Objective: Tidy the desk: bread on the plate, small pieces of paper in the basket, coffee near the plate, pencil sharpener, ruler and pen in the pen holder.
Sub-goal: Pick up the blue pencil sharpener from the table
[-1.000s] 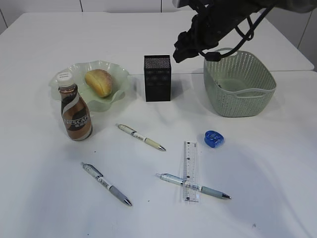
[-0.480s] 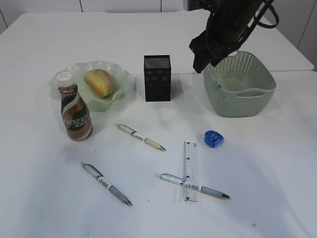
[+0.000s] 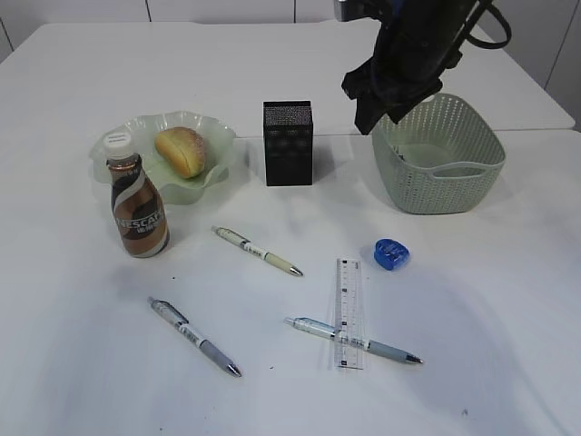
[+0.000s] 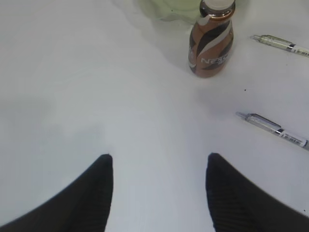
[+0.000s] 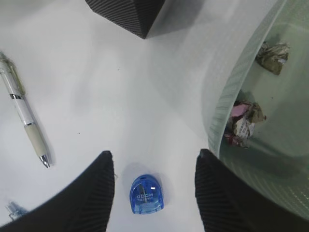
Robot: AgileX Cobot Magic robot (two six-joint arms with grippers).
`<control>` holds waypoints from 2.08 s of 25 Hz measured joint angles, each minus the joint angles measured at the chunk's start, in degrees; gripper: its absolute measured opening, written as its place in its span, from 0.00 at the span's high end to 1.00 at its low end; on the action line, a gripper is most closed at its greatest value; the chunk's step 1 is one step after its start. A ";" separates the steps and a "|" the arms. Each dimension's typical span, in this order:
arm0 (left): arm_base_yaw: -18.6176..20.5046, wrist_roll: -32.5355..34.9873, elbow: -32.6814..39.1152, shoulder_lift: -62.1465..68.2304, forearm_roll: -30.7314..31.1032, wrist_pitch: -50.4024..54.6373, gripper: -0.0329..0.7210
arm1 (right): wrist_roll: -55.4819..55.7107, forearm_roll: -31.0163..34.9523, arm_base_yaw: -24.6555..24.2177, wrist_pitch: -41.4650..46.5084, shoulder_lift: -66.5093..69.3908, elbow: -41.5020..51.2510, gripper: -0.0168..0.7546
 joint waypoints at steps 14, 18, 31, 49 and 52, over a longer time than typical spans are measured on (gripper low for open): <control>0.00 0.00 0.00 0.00 1.42 0.05 0.39 | 2.11 -3.80 2.21 0.03 -6.32 15.06 0.43; 0.00 0.00 0.00 0.00 1.92 0.05 0.39 | 2.11 -3.92 2.21 0.03 -6.45 17.13 0.43; 0.00 0.00 0.00 0.00 2.00 0.05 0.39 | 0.21 -3.92 2.21 -0.34 -4.79 20.74 0.43; 0.00 0.00 0.00 0.00 2.14 0.31 0.39 | -0.01 -3.80 2.21 -0.65 -0.36 20.74 0.32; 0.00 0.00 0.00 0.00 2.26 0.40 0.39 | -0.01 -3.69 2.21 -0.74 1.06 20.74 0.32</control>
